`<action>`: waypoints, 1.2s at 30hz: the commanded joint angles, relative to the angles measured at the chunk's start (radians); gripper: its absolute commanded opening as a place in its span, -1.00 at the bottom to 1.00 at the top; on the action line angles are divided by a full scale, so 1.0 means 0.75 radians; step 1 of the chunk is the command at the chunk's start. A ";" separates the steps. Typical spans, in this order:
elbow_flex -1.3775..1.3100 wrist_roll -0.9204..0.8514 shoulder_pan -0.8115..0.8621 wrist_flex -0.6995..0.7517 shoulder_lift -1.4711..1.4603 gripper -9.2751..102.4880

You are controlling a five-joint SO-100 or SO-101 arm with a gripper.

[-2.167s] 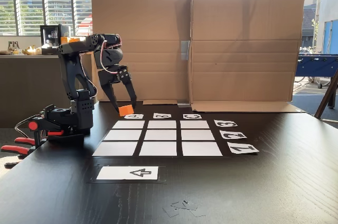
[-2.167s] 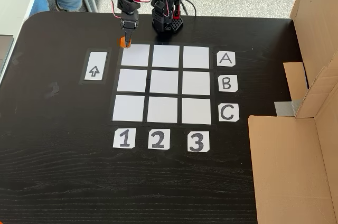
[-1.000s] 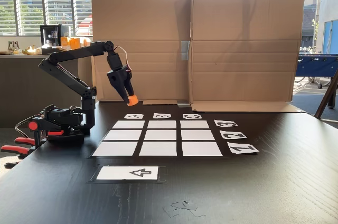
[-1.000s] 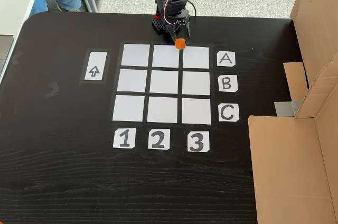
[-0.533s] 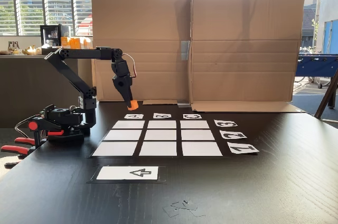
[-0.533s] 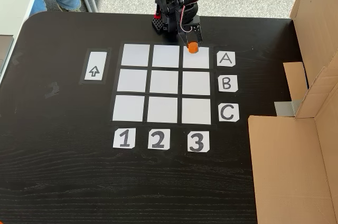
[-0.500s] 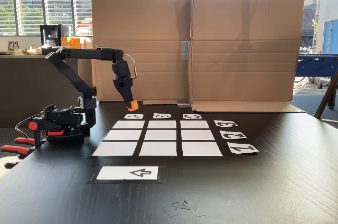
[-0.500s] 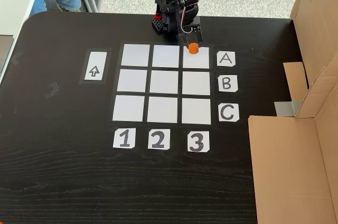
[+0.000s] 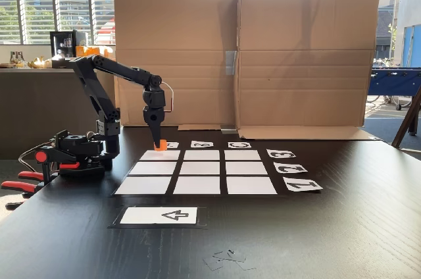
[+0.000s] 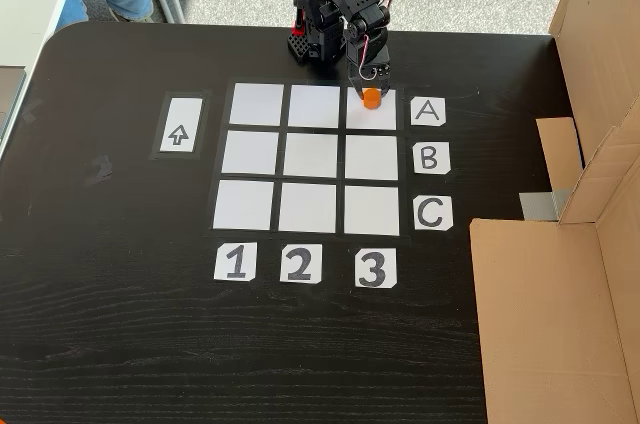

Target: Pick up the round, orange token and place it in the grid on square A3.

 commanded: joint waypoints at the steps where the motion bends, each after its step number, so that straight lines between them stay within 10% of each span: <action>1: 0.033 0.012 -0.006 -0.045 -0.004 -0.85; 8: 0.067 0.016 0.022 -0.049 -0.022 -0.81; 15: 0.133 0.016 0.065 -0.053 -0.004 -0.09; 36: 0.037 0.049 0.350 0.047 0.250 0.10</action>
